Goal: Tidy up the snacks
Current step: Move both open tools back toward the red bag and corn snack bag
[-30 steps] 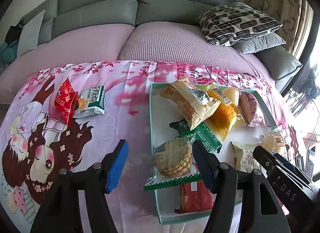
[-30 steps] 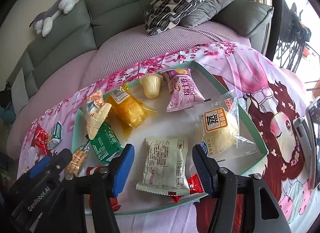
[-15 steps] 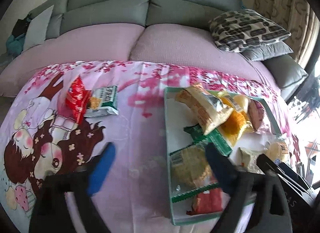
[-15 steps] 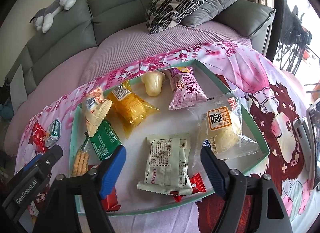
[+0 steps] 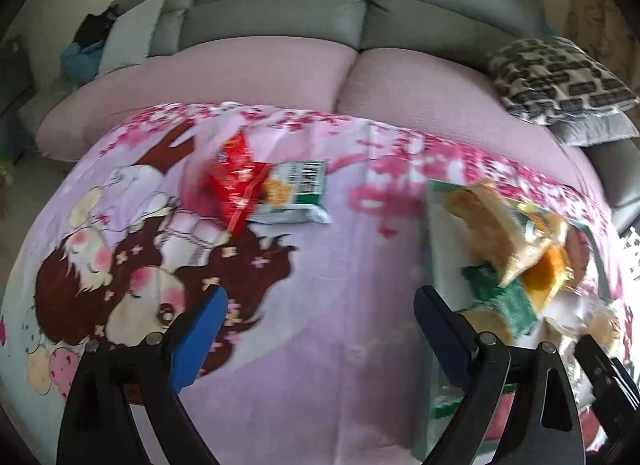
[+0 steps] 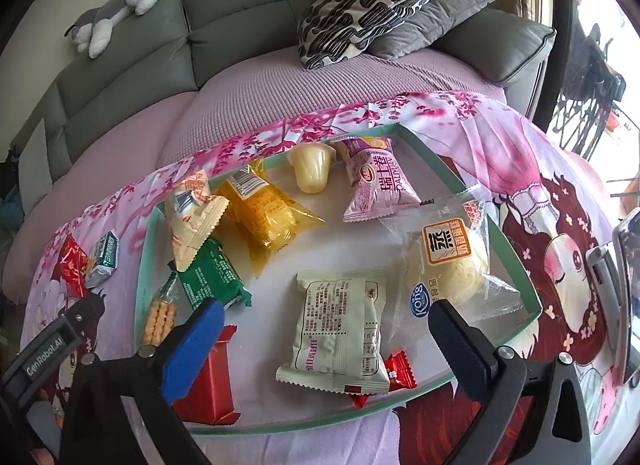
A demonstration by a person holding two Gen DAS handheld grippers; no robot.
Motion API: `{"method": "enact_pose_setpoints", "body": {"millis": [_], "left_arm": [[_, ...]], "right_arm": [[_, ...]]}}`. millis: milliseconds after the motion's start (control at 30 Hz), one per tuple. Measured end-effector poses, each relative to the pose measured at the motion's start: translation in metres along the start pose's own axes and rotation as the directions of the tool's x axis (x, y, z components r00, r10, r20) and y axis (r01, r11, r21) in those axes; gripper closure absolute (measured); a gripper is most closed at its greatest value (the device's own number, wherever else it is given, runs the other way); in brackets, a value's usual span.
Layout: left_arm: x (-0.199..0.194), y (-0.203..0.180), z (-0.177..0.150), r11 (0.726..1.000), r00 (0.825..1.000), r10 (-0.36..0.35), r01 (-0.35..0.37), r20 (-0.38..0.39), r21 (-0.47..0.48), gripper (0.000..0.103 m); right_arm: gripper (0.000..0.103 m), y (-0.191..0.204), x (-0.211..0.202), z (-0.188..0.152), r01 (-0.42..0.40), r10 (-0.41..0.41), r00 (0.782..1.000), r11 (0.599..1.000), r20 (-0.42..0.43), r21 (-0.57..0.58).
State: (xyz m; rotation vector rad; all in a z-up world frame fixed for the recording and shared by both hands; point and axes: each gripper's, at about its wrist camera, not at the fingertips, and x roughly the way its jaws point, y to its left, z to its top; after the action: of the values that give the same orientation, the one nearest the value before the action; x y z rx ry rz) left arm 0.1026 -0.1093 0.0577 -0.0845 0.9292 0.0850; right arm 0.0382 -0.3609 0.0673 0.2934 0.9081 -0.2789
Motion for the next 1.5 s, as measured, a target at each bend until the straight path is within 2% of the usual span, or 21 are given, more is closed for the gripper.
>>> {"method": "enact_pose_setpoints", "body": {"millis": [167, 467, 767, 967, 1167, 1500], "left_arm": [[0.004, 0.022, 0.002, 0.998, 0.999, 0.041, -0.041, 0.002, -0.056, 0.008], [0.009, 0.042, 0.004, 0.993, 0.998, 0.055, -0.056, -0.012, -0.103, 0.008], [0.002, 0.094, 0.008, 0.967, 0.991, 0.131, -0.126, 0.006, -0.222, 0.008], [0.0, 0.128, 0.009, 0.945, 0.985, 0.172, -0.164, 0.004, -0.282, 0.008], [-0.005, 0.156, 0.01, 0.93, 0.983, 0.185, -0.171, 0.011, -0.326, 0.008], [-0.012, 0.205, 0.007, 0.896, 0.975, 0.224, -0.202, 0.009, -0.396, 0.008]], "right_arm": [[0.0, 0.001, 0.0, 0.0, 0.008, -0.008, 1.0, 1.0, -0.002, 0.002], [0.0, 0.011, -0.003, 0.0, 0.003, -0.003, 1.0, 1.0, -0.001, -0.012], [0.0, 0.031, -0.005, -0.002, -0.022, 0.022, 1.0, 0.999, 0.008, -0.039], [0.0, 0.058, -0.002, -0.008, -0.061, 0.062, 0.998, 0.994, 0.005, -0.089], [0.0, 0.09, 0.003, -0.016, -0.097, 0.097, 0.995, 0.987, -0.007, -0.129], [0.0, 0.154, 0.002, -0.034, -0.156, 0.158, 0.987, 0.957, -0.014, -0.244]]}}
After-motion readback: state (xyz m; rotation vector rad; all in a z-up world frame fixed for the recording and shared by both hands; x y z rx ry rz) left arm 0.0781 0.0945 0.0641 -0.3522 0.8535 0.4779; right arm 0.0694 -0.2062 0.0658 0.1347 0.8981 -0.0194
